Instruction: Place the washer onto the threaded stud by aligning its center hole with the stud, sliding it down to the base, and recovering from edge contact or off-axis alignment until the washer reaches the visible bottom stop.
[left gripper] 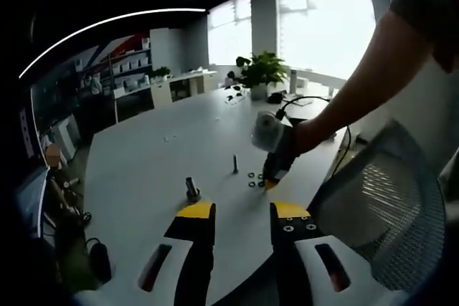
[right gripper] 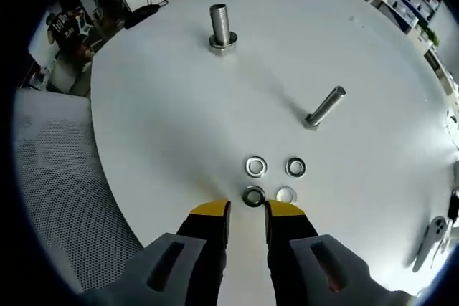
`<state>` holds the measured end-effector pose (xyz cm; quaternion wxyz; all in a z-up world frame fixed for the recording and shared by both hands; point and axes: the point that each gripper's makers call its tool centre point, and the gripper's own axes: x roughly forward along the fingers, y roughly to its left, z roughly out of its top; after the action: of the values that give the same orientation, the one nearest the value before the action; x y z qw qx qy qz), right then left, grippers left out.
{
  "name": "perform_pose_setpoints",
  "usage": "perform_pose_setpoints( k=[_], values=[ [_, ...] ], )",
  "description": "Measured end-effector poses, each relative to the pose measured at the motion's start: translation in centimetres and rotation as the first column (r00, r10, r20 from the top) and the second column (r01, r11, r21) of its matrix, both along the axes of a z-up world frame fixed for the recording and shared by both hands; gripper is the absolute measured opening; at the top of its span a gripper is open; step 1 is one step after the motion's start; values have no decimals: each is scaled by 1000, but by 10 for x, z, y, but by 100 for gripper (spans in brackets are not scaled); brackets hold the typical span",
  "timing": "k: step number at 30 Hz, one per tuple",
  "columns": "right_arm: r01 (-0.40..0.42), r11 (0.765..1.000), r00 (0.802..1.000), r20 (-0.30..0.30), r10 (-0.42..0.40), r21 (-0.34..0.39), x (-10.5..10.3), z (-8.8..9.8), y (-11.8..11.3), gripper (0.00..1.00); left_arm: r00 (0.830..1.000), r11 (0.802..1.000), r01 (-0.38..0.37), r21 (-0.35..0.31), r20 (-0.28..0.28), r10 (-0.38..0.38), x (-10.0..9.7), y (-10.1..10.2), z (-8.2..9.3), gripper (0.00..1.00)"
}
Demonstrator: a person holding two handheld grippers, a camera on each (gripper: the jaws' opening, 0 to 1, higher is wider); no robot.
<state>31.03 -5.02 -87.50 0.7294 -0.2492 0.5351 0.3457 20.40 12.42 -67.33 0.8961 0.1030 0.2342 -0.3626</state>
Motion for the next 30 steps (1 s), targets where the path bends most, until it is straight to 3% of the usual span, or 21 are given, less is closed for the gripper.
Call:
perform_pose_setpoints(
  k=[3,9,16,30],
  values=[
    [-14,1000,1000,4,14,-5,2,0,3,23,1000,1000,-1,-4,-1,1,0,0,0,29],
    [-98,991,994,-54,93,-87,0,-1,2,23,1000,1000,-2,-8,-10,2,0,0,-1,28],
    [-115,982,988,-117,98,-151,2,-3,2,23,1000,1000,0,-3,-12,0,0,0,-1,28],
    [-179,967,979,-133,157,-180,6,-3,-2,16,1000,1000,-5,-4,-23,5,1,1,-3,26]
  ],
)
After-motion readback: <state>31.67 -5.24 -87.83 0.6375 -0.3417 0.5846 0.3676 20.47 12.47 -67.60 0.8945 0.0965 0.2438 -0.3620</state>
